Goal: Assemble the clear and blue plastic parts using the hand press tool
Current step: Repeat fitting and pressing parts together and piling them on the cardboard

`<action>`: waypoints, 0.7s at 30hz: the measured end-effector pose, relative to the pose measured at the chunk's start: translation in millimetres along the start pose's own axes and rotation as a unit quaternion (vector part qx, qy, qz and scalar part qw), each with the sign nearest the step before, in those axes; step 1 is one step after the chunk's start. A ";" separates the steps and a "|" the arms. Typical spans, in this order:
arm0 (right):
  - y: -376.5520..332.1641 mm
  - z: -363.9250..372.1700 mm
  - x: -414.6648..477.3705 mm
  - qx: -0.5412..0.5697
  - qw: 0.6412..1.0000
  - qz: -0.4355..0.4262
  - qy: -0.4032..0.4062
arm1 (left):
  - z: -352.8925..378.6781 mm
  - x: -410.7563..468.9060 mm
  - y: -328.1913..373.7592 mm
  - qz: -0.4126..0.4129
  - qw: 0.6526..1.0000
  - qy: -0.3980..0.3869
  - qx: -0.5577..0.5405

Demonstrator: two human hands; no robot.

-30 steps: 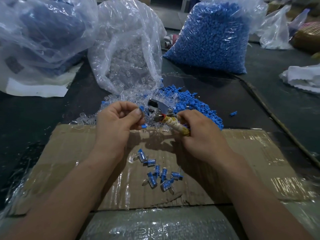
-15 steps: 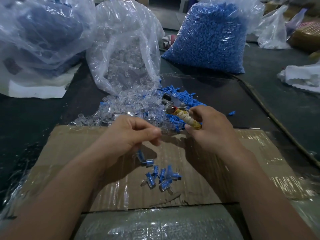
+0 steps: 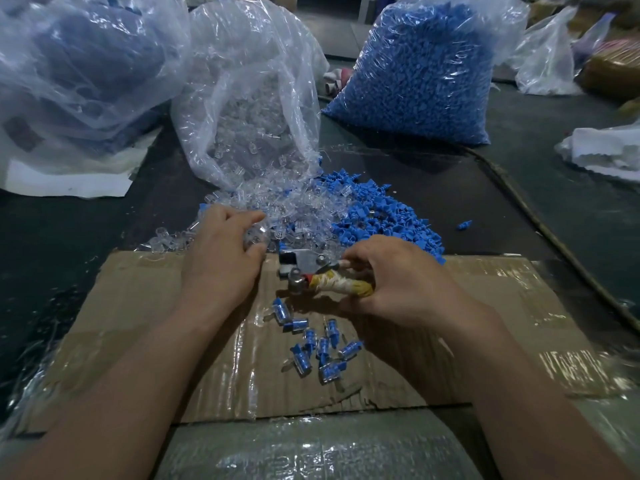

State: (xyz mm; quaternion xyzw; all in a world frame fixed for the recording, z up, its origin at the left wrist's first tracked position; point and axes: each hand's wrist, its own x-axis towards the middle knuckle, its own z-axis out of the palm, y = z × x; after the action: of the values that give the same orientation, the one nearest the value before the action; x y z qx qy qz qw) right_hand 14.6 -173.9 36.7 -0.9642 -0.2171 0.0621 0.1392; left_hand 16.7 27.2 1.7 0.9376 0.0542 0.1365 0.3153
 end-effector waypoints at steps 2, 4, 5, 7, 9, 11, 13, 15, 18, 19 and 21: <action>-0.3 2.9 1.2 -0.020 1.000 -0.008 -0.007 | 0.8 -0.1 -0.3 0.004 1.000 -0.002 0.011; 0.7 3.8 1.9 -0.037 0.999 -0.005 -0.015 | 1.0 0.1 -0.8 0.006 1.000 0.004 0.014; 1.4 3.7 2.1 -0.040 0.999 -0.001 -0.021 | 0.9 0.3 -1.0 0.008 1.000 0.009 0.014; 2.3 3.1 1.8 -0.037 0.999 0.009 -0.035 | 0.4 0.7 -1.6 0.013 1.000 0.017 0.016; 2.3 2.5 1.6 -0.032 0.998 0.014 -0.043 | 0.0 1.2 -1.0 0.017 0.999 0.023 0.022; 2.2 2.4 1.2 -0.026 0.998 0.016 -0.051 | -0.3 1.1 -0.5 0.015 0.999 0.021 0.028; 2.3 2.4 0.8 -0.020 0.998 0.019 -0.061 | -0.3 1.0 -0.7 0.008 0.999 0.013 0.034; 2.8 1.8 0.3 -0.015 0.997 0.023 -0.072 | -0.3 0.6 -0.4 0.006 0.999 0.007 0.033; 3.2 -0.6 -0.3 0.003 0.996 0.028 -0.082 | -2.0 0.2 0.9 0.013 1.000 0.018 0.014; 3.3 -1.3 -0.3 0.007 0.996 0.028 -0.079 | -2.7 0.2 1.4 0.015 1.000 0.025 0.006; 3.6 -1.8 -0.1 0.011 0.997 0.030 -0.070 | -3.4 0.0 2.0 0.015 0.999 0.038 -0.014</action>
State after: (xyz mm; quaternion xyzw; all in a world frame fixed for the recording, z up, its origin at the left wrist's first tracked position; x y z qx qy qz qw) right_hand 16.3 -177.5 37.4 -0.9620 -0.1967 0.1358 0.1324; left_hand 15.7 27.6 5.5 0.9278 0.0501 0.1774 0.3243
